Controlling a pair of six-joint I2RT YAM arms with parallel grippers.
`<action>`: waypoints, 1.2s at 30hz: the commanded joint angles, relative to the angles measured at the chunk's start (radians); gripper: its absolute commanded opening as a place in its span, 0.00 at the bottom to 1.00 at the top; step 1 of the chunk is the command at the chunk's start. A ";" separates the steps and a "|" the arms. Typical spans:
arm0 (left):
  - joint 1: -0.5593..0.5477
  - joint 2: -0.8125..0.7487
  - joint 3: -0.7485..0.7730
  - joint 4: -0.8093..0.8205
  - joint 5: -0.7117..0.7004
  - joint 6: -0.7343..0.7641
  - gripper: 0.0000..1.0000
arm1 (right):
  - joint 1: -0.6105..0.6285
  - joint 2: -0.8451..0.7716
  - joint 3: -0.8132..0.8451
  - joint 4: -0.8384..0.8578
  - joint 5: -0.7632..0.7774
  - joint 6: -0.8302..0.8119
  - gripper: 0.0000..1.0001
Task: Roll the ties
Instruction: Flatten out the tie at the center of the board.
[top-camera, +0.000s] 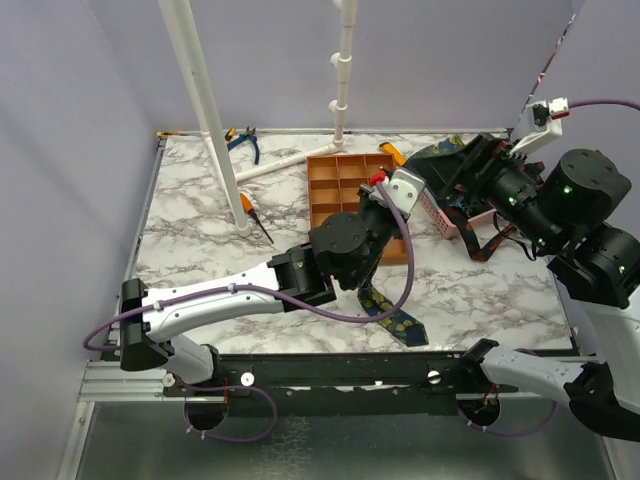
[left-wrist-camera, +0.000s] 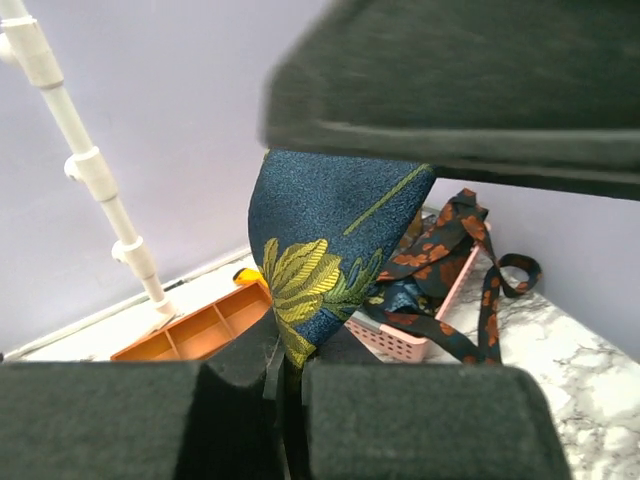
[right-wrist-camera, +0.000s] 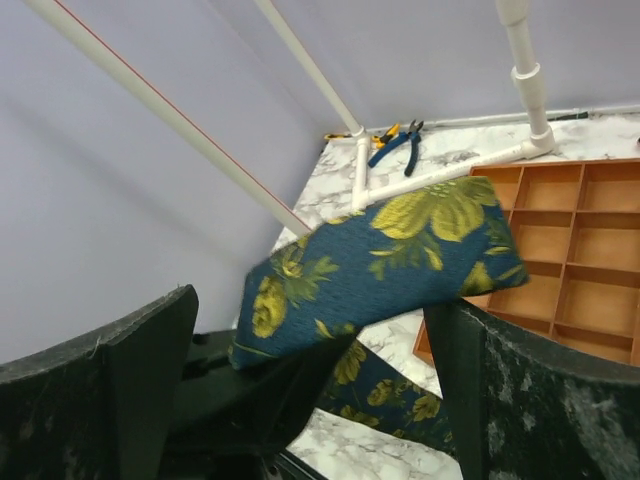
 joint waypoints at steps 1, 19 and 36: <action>0.012 -0.089 0.000 -0.077 0.089 -0.055 0.00 | 0.003 -0.086 -0.010 0.013 0.072 -0.063 0.99; 0.096 -0.086 0.284 0.133 0.237 -0.215 0.00 | 0.004 -0.562 -0.804 0.642 -0.215 0.073 0.97; 0.094 0.293 0.791 0.284 0.350 -0.306 0.00 | 0.004 -0.241 -0.976 1.372 -0.464 0.562 0.93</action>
